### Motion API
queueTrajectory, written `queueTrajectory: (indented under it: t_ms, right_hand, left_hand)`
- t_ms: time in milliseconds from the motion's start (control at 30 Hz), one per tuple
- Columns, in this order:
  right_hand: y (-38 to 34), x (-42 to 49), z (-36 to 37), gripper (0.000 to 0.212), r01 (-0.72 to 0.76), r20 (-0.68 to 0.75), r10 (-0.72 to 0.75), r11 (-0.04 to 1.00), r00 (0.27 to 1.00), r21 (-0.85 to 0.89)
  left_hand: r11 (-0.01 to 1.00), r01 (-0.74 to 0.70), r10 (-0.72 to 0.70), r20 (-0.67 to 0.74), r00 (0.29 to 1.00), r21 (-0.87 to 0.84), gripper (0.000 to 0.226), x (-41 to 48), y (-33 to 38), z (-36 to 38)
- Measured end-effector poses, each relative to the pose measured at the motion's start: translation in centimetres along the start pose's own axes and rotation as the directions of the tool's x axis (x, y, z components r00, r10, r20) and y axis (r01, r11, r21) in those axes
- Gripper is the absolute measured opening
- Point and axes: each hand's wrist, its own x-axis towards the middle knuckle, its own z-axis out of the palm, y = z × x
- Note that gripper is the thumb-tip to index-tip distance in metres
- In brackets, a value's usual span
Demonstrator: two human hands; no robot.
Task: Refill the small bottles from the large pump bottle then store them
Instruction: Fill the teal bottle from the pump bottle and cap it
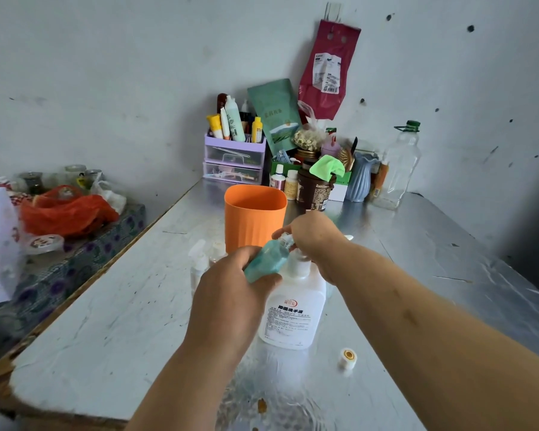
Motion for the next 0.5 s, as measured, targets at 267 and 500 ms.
queueTrajectory:
  t_ms: [267, 500]
  right_hand:
    - [0.2, -0.2, 0.7, 0.036, -0.001, 0.039, 0.004, 0.999, 0.999, -0.052]
    - [-0.8, -0.9, 0.2, 0.071, -0.120, 0.019, 0.118, 0.979, 0.993, 0.167]
  left_hand:
    - [0.998, 0.006, -0.006, 0.009, 1.000, 0.054, 0.039, 0.0, -0.5, 0.1]
    - [0.998, -0.002, 0.002, 0.010, 1.000, 0.061, 0.040, -0.2, 0.4, -0.5]
